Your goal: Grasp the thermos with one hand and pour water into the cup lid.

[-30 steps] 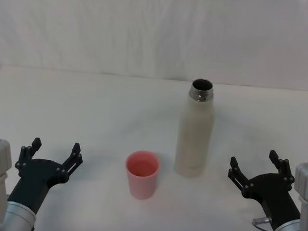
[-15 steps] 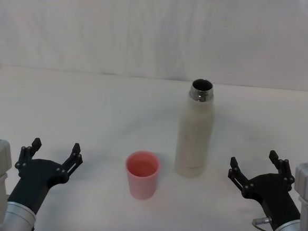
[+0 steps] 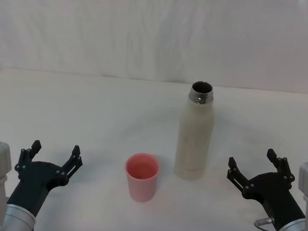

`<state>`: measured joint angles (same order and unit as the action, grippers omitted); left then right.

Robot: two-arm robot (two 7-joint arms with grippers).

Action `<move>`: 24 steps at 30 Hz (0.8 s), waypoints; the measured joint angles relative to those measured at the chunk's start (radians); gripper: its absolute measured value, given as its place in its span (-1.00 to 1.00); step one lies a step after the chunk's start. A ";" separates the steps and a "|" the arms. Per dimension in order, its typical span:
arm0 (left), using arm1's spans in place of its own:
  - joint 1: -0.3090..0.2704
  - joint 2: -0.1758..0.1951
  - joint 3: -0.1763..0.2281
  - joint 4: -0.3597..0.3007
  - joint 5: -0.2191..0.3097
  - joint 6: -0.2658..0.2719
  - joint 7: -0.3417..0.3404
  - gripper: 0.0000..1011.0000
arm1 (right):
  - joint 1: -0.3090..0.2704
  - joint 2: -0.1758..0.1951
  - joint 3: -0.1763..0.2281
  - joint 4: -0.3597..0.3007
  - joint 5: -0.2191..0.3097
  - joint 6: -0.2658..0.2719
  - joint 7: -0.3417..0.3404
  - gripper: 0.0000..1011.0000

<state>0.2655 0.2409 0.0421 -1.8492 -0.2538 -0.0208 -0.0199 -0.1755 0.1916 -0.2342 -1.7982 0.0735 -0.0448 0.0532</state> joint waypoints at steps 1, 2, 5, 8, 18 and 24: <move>0.000 0.000 0.000 0.000 0.000 0.000 0.000 0.98 | -0.001 0.002 0.003 -0.004 0.004 0.003 0.010 0.98; 0.000 0.000 0.000 0.000 0.000 0.000 0.000 0.98 | -0.002 0.007 0.008 -0.010 0.014 0.008 0.030 0.98; 0.000 0.000 0.000 0.000 0.000 0.000 0.000 0.98 | -0.005 0.017 0.020 -0.024 0.032 0.021 0.068 0.98; 0.000 0.000 0.000 0.000 0.000 0.000 0.000 0.98 | -0.007 0.025 0.031 -0.035 0.051 0.032 0.099 0.98; 0.000 0.000 0.000 0.000 0.000 0.000 0.000 0.98 | 0.014 0.076 0.043 -0.057 0.149 0.083 0.217 0.98; 0.000 0.000 0.000 0.000 0.000 0.000 0.000 0.98 | 0.044 0.099 0.016 -0.039 0.174 0.097 0.248 0.98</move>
<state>0.2655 0.2409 0.0421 -1.8492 -0.2538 -0.0208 -0.0199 -0.1311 0.2906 -0.2181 -1.8376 0.2471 0.0518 0.3014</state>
